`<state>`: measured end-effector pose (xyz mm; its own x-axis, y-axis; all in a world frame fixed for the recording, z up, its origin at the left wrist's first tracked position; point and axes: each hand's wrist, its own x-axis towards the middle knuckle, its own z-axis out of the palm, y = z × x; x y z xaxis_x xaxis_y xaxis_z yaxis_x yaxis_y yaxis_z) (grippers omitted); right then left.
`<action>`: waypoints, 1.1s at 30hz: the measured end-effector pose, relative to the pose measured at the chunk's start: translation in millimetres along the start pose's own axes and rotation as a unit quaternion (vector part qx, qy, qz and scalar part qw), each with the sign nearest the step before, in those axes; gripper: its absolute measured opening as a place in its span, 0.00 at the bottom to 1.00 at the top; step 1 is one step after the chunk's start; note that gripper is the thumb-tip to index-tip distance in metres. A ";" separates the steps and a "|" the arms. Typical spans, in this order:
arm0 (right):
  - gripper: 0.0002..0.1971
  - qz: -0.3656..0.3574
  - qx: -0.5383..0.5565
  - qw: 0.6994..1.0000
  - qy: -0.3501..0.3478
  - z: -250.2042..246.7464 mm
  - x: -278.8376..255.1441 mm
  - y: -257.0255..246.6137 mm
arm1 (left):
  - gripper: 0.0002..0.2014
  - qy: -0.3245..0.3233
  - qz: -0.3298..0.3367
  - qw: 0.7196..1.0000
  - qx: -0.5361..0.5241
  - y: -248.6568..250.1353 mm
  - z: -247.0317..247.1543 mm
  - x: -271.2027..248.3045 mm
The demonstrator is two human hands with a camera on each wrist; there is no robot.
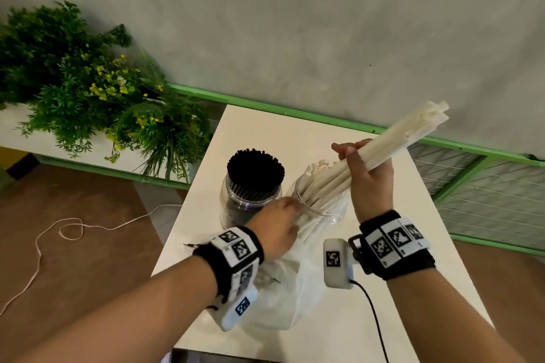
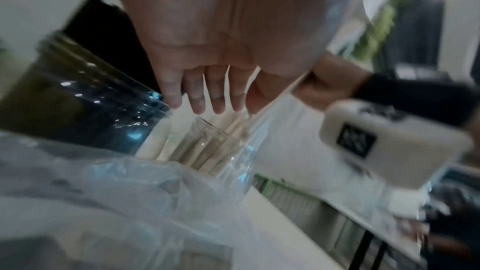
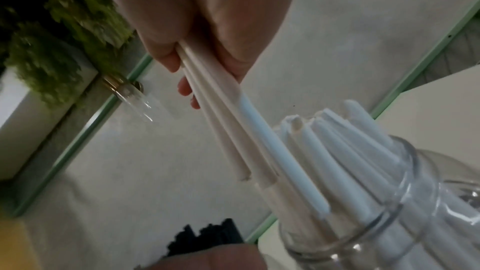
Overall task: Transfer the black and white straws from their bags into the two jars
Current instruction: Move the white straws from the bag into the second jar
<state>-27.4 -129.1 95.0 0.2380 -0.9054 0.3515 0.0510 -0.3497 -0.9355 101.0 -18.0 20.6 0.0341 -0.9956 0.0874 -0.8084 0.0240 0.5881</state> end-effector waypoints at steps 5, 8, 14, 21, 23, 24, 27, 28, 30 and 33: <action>0.06 0.049 -0.030 0.998 0.025 4.4 4.0 31.3 | 0.25 -0.025 -0.031 0.994 0.104 8.7 18.4 21.4; 0.08 0.049 -0.131 0.990 -0.018 2.4 2.2 55.5 | 0.20 0.016 -0.030 0.998 0.054 12.5 17.3 25.5; 0.51 0.010 -0.262 0.960 -0.098 -33.0 0.7 73.2 | 0.29 0.058 -0.123 0.987 -0.082 17.3 6.0 27.2; 0.71 0.149 -0.261 0.927 -0.224 -76.1 -1.7 108.4 | 0.61 0.024 -0.198 0.953 -0.228 21.4 17.1 53.3; 0.67 0.167 -0.267 0.916 -0.248 -77.9 5.8 114.2 | 0.68 0.024 -0.203 0.944 -0.260 23.1 20.5 66.3; 0.64 0.167 -0.271 0.911 -0.263 -77.5 10.0 117.2 | 0.71 0.026 -0.204 0.942 -0.266 24.8 20.9 72.9; 0.60 0.164 -0.241 0.910 -0.294 -74.3 23.6 130.6 | 0.75 0.029 -0.211 0.948 -0.238 25.4 20.1 91.8; 0.57 0.161 -0.218 0.915 -0.300 -72.3 27.1 133.1 | 0.75 0.032 -0.214 0.949 -0.230 24.1 20.5 96.3; 0.46 0.142 -0.152 0.925 -0.317 -62.3 29.7 121.4 | 0.74 0.039 -0.211 0.949 -0.232 22.3 21.3 101.9; 0.34 0.111 -0.093 0.938 -0.314 -48.0 27.8 102.9 | 0.61 0.067 -0.192 0.942 -0.268 22.3 24.3 103.5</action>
<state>-62.1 -201.8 10.3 0.7508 -0.6605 0.0034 -0.2235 -0.2589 -0.9397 72.2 -122.7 23.3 0.3672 -0.9203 -0.1349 -0.3093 -0.2576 0.9154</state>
